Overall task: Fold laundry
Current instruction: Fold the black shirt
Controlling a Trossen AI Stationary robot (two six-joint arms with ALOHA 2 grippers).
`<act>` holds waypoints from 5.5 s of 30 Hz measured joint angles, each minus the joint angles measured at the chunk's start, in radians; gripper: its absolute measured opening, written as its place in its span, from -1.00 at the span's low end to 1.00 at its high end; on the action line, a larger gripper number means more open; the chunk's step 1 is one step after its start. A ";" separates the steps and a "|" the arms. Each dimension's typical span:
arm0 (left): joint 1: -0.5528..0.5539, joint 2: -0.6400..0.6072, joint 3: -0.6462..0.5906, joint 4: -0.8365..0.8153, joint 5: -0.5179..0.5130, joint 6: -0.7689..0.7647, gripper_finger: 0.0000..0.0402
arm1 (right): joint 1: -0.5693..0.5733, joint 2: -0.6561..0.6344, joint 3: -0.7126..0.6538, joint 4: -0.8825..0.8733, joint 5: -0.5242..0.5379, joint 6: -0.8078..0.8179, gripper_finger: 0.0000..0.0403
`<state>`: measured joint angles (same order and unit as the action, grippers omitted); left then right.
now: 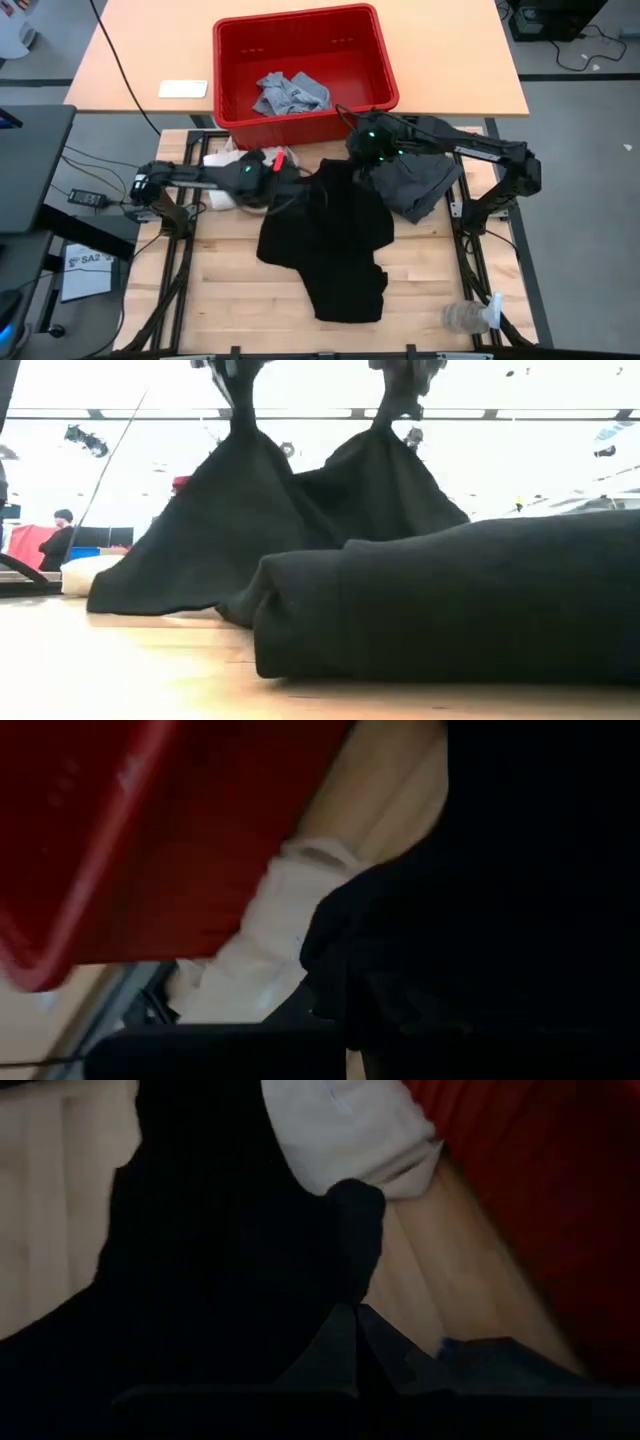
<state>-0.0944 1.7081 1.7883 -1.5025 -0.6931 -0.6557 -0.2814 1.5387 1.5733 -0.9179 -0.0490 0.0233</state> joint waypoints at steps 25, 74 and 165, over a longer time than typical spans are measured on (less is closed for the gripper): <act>0.436 -0.002 -0.288 0.309 0.193 0.297 -0.22 | -0.110 -0.041 -0.282 0.198 0.046 0.246 0.28; -0.580 0.323 -0.290 1.103 0.305 0.256 0.35 | 1.044 0.052 -0.518 0.584 0.308 0.520 0.10; 0.105 0.165 -0.323 0.376 0.213 -0.346 -0.76 | -0.017 0.112 -0.565 0.753 -0.056 0.059 -0.51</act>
<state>0.0108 1.8730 1.4654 -1.1262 -0.4802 -1.0019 -0.2989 1.6508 1.0086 -0.1645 -0.1049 0.0819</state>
